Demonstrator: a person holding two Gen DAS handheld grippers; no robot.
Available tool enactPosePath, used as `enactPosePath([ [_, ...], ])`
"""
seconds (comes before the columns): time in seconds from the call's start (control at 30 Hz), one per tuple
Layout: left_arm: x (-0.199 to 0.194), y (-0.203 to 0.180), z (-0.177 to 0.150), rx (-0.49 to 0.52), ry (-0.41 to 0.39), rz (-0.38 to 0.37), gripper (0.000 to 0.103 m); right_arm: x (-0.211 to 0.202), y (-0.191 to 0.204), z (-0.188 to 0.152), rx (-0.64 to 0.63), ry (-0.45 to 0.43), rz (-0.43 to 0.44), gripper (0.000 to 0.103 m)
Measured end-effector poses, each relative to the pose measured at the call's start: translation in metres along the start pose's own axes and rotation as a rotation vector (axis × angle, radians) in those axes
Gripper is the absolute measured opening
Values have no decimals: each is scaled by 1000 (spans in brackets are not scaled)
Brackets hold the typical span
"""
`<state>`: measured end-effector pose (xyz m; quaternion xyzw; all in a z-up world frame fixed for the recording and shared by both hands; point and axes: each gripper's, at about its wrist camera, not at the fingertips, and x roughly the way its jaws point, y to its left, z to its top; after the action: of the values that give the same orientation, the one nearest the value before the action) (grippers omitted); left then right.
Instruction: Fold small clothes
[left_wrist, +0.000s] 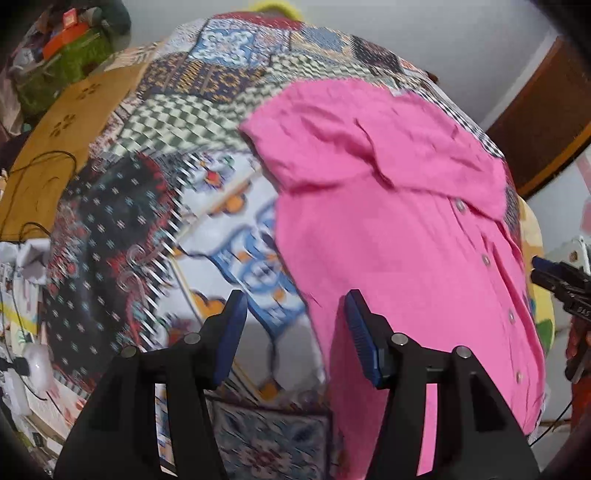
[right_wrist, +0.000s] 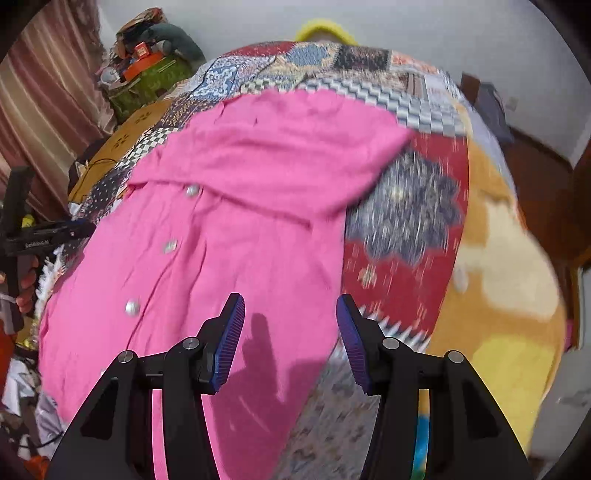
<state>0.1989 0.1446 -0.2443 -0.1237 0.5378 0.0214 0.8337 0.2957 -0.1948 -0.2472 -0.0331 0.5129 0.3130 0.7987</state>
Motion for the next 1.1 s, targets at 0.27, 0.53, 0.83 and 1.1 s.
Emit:
enactPosePath([
  [0.27, -4, -10, -20, -9, -18, -55, 29, 13, -1, -25, 67, 2, 48, 41],
  [0.53, -17, -31, -10, 80, -68, -32, 2, 11, 16, -9, -24, -29, 76, 4],
  [0.83, -41, -35, 62, 97, -219, 8, 2, 2, 12, 49, -62, -147, 38, 4],
  [1.1, -16, -30, 124, 74, -241, 88, 4, 6, -7, 96, -22, -190, -18, 6],
])
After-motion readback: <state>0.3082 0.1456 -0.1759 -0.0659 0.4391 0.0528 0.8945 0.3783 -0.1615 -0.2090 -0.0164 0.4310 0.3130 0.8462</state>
